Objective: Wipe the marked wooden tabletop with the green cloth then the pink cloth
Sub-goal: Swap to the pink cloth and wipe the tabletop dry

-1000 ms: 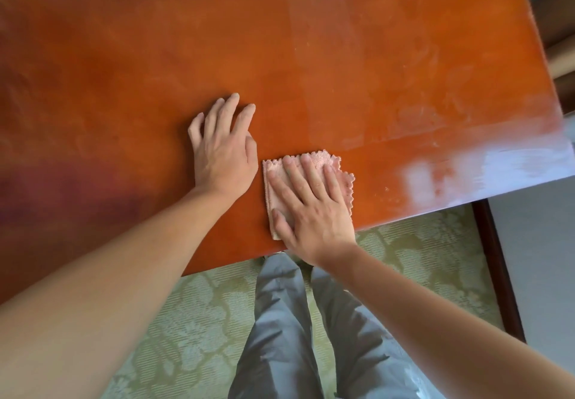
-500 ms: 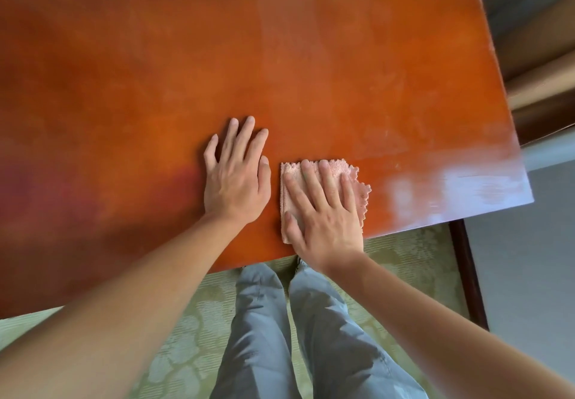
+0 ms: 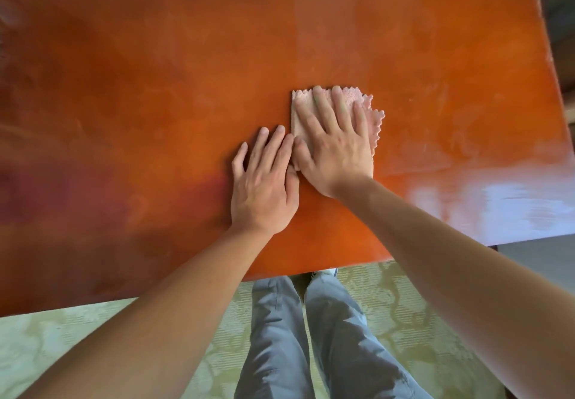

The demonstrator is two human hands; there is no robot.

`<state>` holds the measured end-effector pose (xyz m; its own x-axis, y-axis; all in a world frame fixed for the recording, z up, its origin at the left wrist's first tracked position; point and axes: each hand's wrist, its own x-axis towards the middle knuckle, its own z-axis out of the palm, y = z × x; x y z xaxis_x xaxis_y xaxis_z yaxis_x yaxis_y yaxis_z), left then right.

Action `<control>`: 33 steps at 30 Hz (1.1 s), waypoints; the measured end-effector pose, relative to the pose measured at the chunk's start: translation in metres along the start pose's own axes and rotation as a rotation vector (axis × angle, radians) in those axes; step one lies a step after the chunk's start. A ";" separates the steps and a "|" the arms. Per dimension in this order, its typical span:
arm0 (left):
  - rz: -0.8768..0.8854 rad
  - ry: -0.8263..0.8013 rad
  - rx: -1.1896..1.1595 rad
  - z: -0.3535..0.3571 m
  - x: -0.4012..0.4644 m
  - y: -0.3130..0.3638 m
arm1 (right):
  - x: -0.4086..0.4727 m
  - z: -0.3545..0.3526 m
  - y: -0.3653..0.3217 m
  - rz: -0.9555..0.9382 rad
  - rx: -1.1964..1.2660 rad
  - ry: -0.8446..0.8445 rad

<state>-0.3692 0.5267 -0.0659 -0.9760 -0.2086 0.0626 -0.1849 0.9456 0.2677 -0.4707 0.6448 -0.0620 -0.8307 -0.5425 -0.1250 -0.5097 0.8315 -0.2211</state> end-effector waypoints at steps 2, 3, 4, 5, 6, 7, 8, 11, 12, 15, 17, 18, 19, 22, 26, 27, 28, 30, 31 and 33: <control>-0.002 0.003 0.006 -0.001 -0.001 0.000 | 0.007 -0.002 0.002 -0.004 -0.010 -0.006; -0.002 0.004 0.007 -0.002 -0.001 0.000 | 0.006 -0.002 0.003 -0.014 -0.015 -0.005; 0.000 0.004 0.007 -0.002 -0.001 0.000 | 0.003 -0.002 0.003 -0.022 -0.016 -0.003; 0.005 0.005 0.006 -0.003 -0.001 0.001 | -0.001 -0.002 0.004 -0.023 -0.015 0.001; 0.009 0.005 0.002 -0.003 -0.001 0.002 | -0.008 -0.001 0.004 -0.017 -0.011 0.005; 0.009 0.005 -0.004 -0.003 -0.001 0.002 | -0.016 -0.001 0.004 -0.012 -0.006 0.009; 0.003 0.006 -0.008 -0.003 -0.001 0.003 | -0.026 0.000 0.004 -0.016 -0.001 0.011; -0.008 0.012 -0.008 -0.004 -0.001 0.002 | -0.060 0.003 0.008 -0.100 -0.012 0.000; -0.007 0.009 -0.006 -0.004 -0.001 0.002 | -0.069 0.004 0.011 -0.125 -0.021 -0.002; -0.015 -0.005 0.001 -0.005 0.000 0.003 | -0.075 0.006 0.013 -0.130 -0.019 0.010; -0.013 -0.006 0.005 -0.005 -0.001 0.003 | -0.072 0.007 0.011 -0.111 -0.013 0.017; -0.011 -0.002 0.008 -0.005 -0.001 0.003 | -0.070 0.007 0.011 -0.115 -0.014 0.021; -0.009 0.002 0.010 -0.004 -0.001 0.002 | -0.067 0.007 0.013 -0.127 -0.020 0.023; -0.006 0.016 0.009 -0.003 -0.001 0.002 | -0.051 0.004 0.022 -0.170 -0.038 0.021; 0.012 0.047 0.013 0.000 -0.001 0.000 | -0.007 -0.006 0.025 -0.130 -0.040 0.011; 0.013 0.049 0.019 0.001 -0.002 0.000 | 0.008 -0.008 0.024 -0.112 -0.042 0.005; 0.012 0.048 0.026 0.001 -0.002 0.000 | 0.022 -0.011 0.022 -0.096 -0.043 -0.004; 0.013 0.044 0.036 0.001 -0.001 -0.001 | 0.051 -0.015 0.017 -0.081 -0.048 -0.021; 0.015 0.043 0.036 0.001 -0.001 -0.001 | 0.063 -0.016 0.014 -0.082 -0.061 -0.025; 0.024 0.048 0.034 0.003 0.000 0.000 | 0.080 -0.018 0.012 -0.097 -0.089 -0.026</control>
<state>-0.3690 0.5272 -0.0685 -0.9737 -0.1969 0.1145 -0.1664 0.9581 0.2330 -0.5469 0.6134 -0.0575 -0.7710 -0.6228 -0.1329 -0.6062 0.7817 -0.1464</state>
